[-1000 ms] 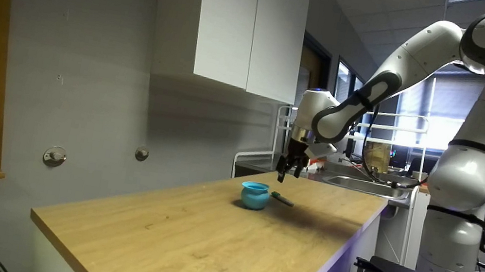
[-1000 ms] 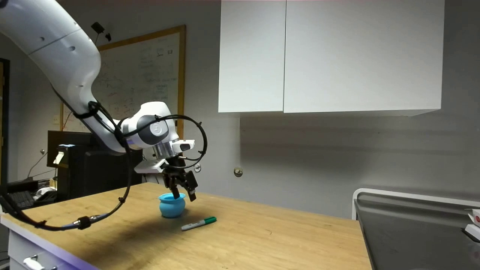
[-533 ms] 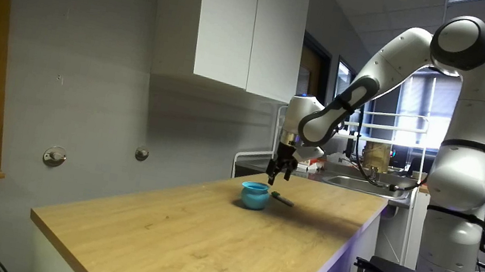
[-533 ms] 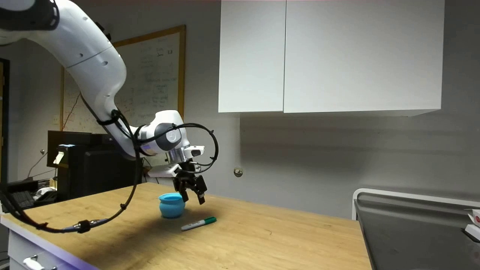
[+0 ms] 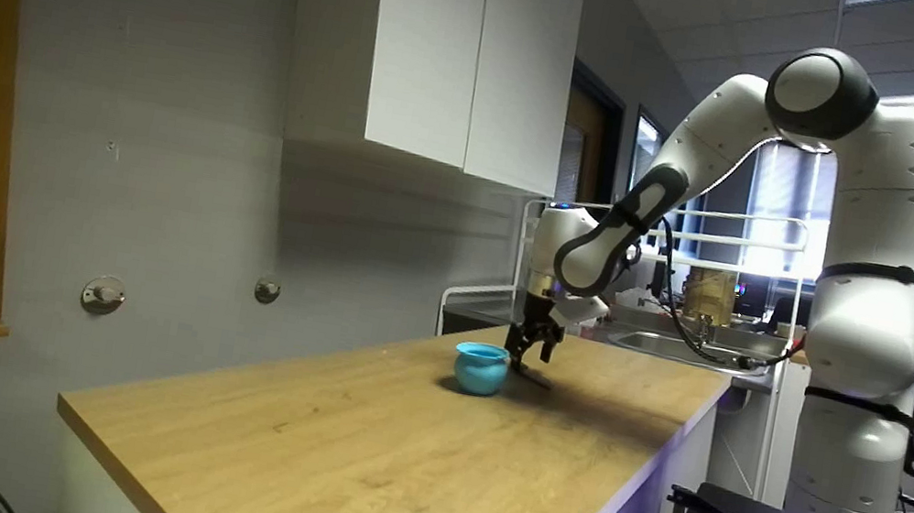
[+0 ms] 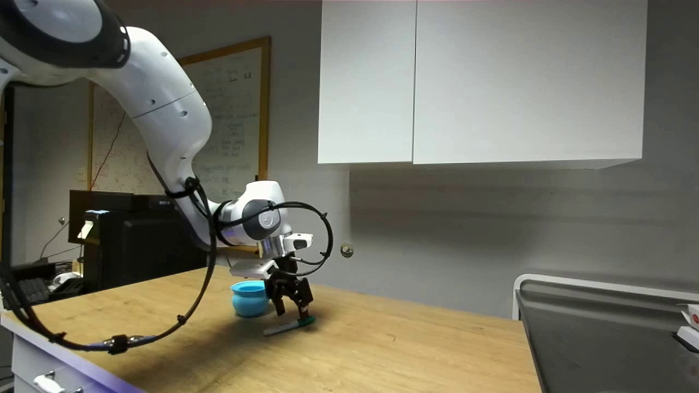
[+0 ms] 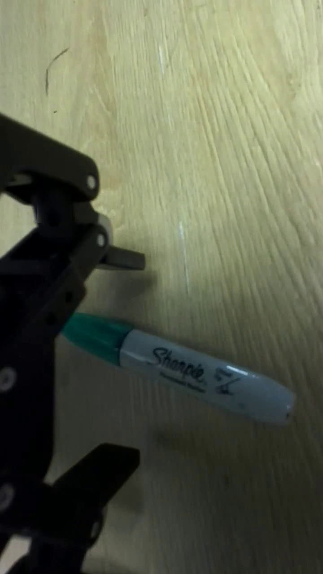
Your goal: Place the marker in the blue vase
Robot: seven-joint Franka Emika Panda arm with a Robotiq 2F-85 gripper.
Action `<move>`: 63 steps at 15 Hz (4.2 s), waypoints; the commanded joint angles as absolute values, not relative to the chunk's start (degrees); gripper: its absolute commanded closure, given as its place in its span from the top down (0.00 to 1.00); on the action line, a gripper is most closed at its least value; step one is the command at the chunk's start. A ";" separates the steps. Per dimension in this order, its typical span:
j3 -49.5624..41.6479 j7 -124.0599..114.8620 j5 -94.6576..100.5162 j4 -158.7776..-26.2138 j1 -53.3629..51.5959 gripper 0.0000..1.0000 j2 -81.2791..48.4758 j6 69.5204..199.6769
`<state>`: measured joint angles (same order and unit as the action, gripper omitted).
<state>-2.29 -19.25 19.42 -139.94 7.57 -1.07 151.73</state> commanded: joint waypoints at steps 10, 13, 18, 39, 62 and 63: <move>-4.25 -17.59 18.22 -138.91 4.91 0.14 -3.61 153.33; -4.42 -17.62 18.25 -138.69 4.92 0.04 -2.90 153.06; -4.48 -21.16 21.75 -139.48 4.30 0.07 0.56 152.39; 11.21 -78.45 59.96 -133.59 2.49 0.08 15.74 132.02; 12.57 -100.44 76.23 -128.93 -9.31 0.07 -1.22 122.73; 12.56 -101.20 76.84 -129.23 -9.42 0.07 -1.32 122.33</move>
<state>13.19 -98.06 74.46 -129.14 -8.12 -0.33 124.13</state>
